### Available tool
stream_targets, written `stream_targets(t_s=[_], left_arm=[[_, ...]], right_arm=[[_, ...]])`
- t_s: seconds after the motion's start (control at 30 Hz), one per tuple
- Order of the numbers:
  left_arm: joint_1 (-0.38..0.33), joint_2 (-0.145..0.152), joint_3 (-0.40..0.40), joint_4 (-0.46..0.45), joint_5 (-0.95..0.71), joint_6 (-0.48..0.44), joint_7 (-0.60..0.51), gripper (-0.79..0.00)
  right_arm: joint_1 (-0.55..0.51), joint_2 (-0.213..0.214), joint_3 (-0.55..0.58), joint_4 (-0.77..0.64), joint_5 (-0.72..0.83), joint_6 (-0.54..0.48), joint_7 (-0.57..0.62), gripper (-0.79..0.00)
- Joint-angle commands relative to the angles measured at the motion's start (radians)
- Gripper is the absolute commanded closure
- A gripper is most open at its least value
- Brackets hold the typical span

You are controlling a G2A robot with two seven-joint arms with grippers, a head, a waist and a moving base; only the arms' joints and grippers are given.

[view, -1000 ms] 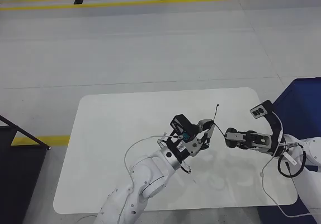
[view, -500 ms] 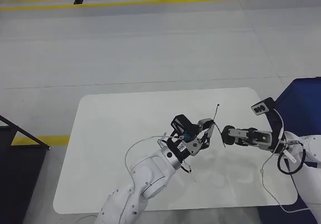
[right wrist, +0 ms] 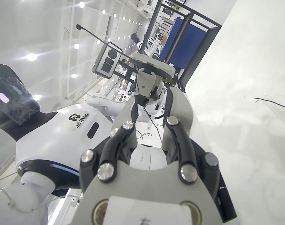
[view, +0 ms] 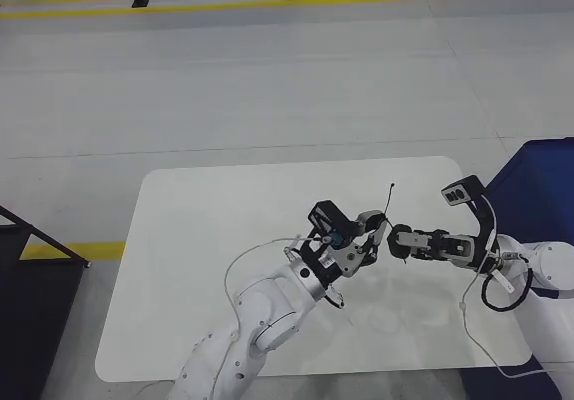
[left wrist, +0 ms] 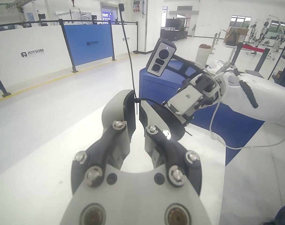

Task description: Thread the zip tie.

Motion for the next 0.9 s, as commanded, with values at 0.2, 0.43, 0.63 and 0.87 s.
stream_targets(t_s=[0.2, 0.43, 0.63, 0.87], left_arm=[[-0.001, -0.001, 0.004, 0.006, 0.002, -0.002, -0.003, 0.000], [0.003, 0.000, 0.006, 0.008, 0.007, -0.011, -0.001, -0.179], [0.008, 0.002, 0.004, 0.006, 0.009, -0.013, 0.003, -0.336], [0.011, 0.003, -0.002, 0.008, 0.007, -0.014, 0.001, -0.348]], right_arm=[[-0.005, 0.000, 0.001, -0.001, 0.006, -0.004, -0.002, 0.000], [-0.013, 0.000, 0.004, -0.005, 0.007, -0.006, -0.007, 0.000], [-0.017, 0.000, 0.005, -0.005, 0.015, 0.003, -0.017, 0.000], [-0.012, -0.001, 0.004, -0.001, 0.025, 0.011, -0.021, 0.000]])
